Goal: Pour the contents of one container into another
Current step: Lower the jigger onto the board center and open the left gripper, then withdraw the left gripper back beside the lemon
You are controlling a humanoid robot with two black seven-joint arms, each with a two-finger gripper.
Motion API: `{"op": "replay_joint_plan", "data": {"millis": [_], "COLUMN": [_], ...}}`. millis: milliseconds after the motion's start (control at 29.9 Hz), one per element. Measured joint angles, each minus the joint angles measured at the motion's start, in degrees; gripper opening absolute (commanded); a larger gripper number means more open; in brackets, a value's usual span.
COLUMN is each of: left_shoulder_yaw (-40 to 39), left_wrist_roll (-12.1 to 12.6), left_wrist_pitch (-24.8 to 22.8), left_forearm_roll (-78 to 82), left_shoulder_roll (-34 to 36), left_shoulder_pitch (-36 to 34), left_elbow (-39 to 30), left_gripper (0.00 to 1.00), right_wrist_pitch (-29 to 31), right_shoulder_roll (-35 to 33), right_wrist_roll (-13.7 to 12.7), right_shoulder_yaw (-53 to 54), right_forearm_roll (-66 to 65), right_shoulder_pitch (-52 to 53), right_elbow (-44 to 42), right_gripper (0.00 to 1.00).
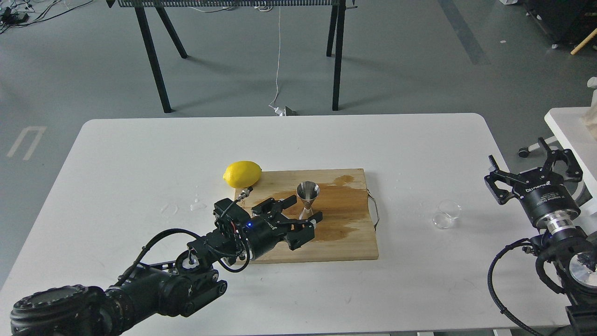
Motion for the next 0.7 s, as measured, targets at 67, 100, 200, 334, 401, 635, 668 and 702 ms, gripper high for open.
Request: {"op": "replay_joint_plan", "data": {"millis": [67,100,200,334,401,635,668,702], "left_shoulder_yaw": [0.0,0.0,0.0,-0.1,-0.1,-0.2,-0.2,-0.2], "left_wrist_roll": [0.0,0.0,0.0,0.0,0.0,0.0,0.0,0.0], "left_wrist_pitch": [0.0,0.0,0.0,0.0,0.0,0.0,0.0,0.0], "left_forearm_roll": [0.0,0.0,-0.1,-0.2,-0.2,-0.3,-0.3,-0.3], "left_shoulder_roll": [0.0,0.0,0.0,0.1,0.7,2.9,3.3,3.8], "left_shoulder_pitch": [0.4,0.6,0.7,0.7,0.7,0.7,0.7,0.7], "left_elbow": [0.0,0.0,0.0,-0.1,-0.2,-0.3,-0.4,-0.5], "left_gripper": [0.92,0.92,0.92,0.92,0.92,0.92,0.92,0.92], "right_wrist_pitch": [0.0,0.0,0.0,0.0,0.0,0.0,0.0,0.0], "right_shoulder_roll": [0.0,0.0,0.0,0.0,0.0,0.0,0.0,0.0], "right_wrist_roll": [0.0,0.0,0.0,0.0,0.0,0.0,0.0,0.0], "right_shoulder_yaw": [0.0,0.0,-0.1,-0.1,-0.1,0.0,0.0,0.0], "right_forearm_roll": [0.0,0.0,0.0,0.0,0.0,0.0,0.0,0.0], "right_shoulder_pitch": [0.0,0.0,-0.1,-0.2,-0.2,-0.3,-0.3,-0.3], "right_elbow": [0.0,0.0,0.0,0.0,0.0,0.0,0.0,0.0], "right_gripper": [0.99,0.99,0.99,0.99,0.99,0.99,0.99,0.99]}}
